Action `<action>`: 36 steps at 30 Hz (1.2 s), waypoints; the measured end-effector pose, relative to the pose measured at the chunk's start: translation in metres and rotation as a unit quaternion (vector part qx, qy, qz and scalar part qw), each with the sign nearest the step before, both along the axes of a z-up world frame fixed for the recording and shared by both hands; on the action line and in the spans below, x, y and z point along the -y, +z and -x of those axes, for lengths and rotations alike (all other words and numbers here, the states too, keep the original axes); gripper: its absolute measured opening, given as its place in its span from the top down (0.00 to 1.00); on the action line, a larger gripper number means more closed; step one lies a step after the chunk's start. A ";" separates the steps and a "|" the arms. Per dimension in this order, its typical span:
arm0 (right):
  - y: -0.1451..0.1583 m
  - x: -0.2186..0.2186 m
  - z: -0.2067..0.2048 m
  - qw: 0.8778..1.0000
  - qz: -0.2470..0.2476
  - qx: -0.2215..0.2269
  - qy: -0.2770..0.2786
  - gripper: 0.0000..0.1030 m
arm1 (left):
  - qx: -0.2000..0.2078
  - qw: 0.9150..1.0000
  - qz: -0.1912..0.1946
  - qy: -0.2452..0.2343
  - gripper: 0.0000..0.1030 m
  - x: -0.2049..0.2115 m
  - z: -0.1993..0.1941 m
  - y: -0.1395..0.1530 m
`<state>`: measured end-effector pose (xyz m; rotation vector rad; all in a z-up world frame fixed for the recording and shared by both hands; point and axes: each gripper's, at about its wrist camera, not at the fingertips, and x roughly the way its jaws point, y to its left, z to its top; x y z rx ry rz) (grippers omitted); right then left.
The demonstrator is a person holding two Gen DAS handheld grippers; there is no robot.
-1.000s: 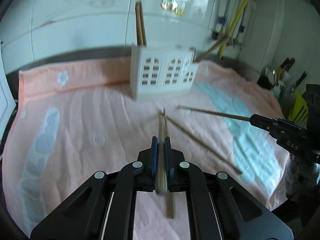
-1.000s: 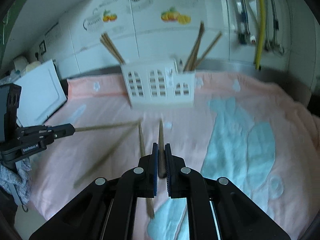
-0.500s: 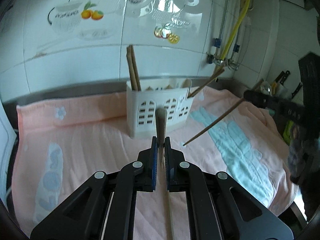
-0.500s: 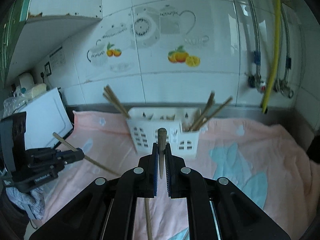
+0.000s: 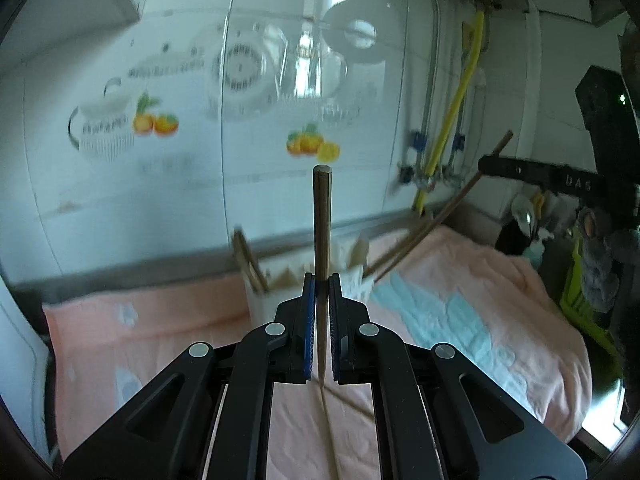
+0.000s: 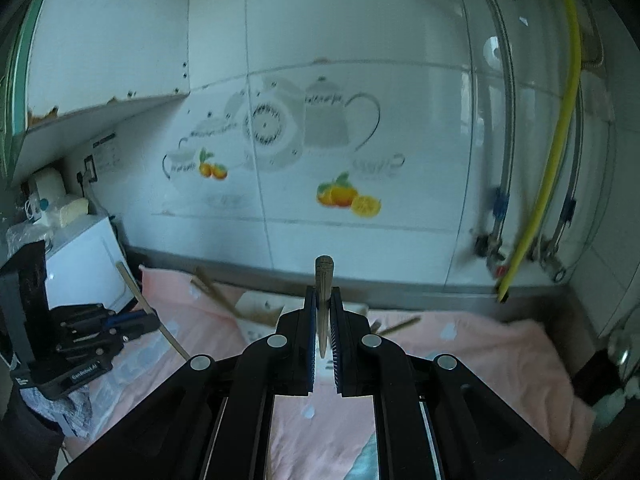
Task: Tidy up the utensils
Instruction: 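Raise the left gripper's chopstick into the holder while the right gripper inserts its chopstick, then open both grippers and withdraw them from the holder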
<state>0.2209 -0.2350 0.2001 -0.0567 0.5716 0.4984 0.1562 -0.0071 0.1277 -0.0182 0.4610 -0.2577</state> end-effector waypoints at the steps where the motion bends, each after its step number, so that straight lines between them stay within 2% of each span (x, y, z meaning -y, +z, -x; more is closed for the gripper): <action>1: 0.003 0.000 -0.004 1.000 0.001 0.000 -0.002 0.93 | 0.009 1.000 -0.001 0.003 0.95 0.001 -0.004 0.009; 7: 0.006 -0.006 -0.025 1.000 0.014 -0.007 -0.003 0.93 | 0.043 0.999 -0.013 0.016 0.95 0.003 -0.031 0.044; 12: -0.004 -0.011 -0.042 1.000 0.014 -0.020 0.002 0.93 | 0.054 0.998 -0.010 0.035 0.95 -0.003 -0.058 0.055; 17: -0.020 -0.015 -0.054 0.999 0.014 -0.035 0.007 0.93 | 0.045 0.998 -0.001 0.051 0.95 -0.010 -0.078 0.044; 27: -0.048 -0.023 -0.065 0.998 0.020 -0.061 0.008 0.93 | -0.009 0.998 0.000 0.055 0.94 -0.013 -0.102 0.006; 34: -0.060 -0.024 -0.070 0.997 0.021 -0.071 0.001 0.92 | -0.014 0.998 0.002 0.054 0.93 -0.013 -0.099 -0.003; 36: -0.061 -0.024 -0.070 0.997 0.022 -0.070 0.001 0.90 | -0.013 0.999 0.002 0.053 0.88 -0.013 -0.097 -0.002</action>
